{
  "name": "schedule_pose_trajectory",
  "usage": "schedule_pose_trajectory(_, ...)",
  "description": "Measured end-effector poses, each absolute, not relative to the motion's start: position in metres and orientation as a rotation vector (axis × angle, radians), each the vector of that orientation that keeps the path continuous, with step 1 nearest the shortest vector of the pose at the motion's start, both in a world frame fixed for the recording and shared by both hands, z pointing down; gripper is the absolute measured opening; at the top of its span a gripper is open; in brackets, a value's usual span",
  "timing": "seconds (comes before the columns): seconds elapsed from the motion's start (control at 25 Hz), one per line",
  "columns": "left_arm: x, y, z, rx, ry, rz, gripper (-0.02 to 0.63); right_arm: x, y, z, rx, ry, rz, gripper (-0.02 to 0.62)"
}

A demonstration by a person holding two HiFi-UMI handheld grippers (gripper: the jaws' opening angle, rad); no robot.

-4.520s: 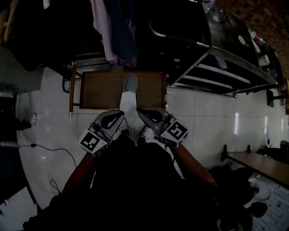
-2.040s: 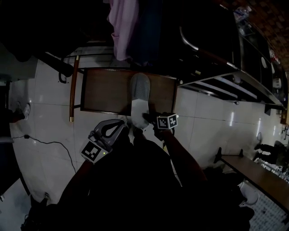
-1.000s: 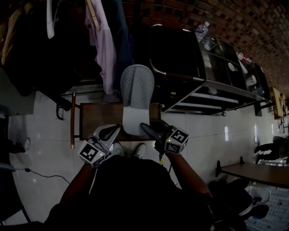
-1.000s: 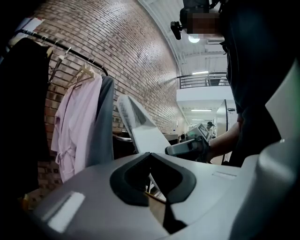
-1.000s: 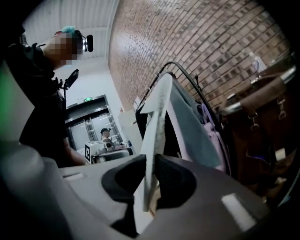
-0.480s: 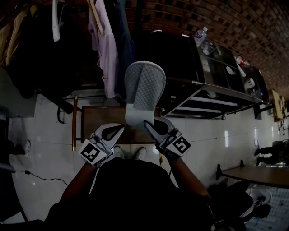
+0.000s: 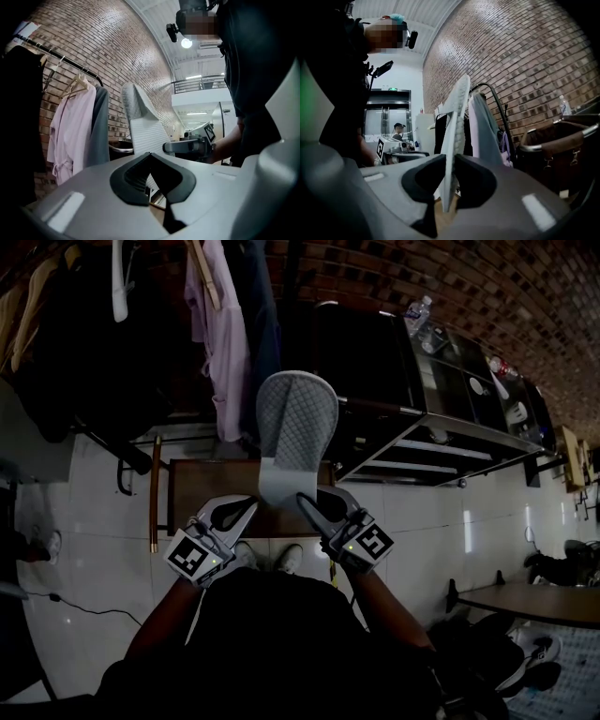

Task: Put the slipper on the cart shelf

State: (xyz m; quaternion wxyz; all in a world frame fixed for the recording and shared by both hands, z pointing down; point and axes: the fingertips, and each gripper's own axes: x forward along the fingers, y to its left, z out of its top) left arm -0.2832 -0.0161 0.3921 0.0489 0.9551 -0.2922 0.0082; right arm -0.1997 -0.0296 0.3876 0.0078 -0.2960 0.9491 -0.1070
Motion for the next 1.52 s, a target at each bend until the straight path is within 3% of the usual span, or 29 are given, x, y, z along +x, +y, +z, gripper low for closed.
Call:
schedule_pose_trajectory(0.52, -0.283, -0.019, 0.399, 2.931, -0.829, 0.006, 0.000, -0.199, -0.029, 0.390, -1.022, 2.962, -0.334, 0.064)
schedule_pose_trajectory(0.84, -0.252, -0.022, 0.416, 2.974, -0.549, 0.034, 0.000, -0.170, -0.019, 0.400, -1.280, 2.861, -0.370, 0.064)
schedule_pose_trajectory(1.52, -0.108, 0.029, 0.414, 3.011, -0.117, 0.044, 0.000, -0.022, 0.048, 0.404, -1.695, 2.582, -0.333, 0.064)
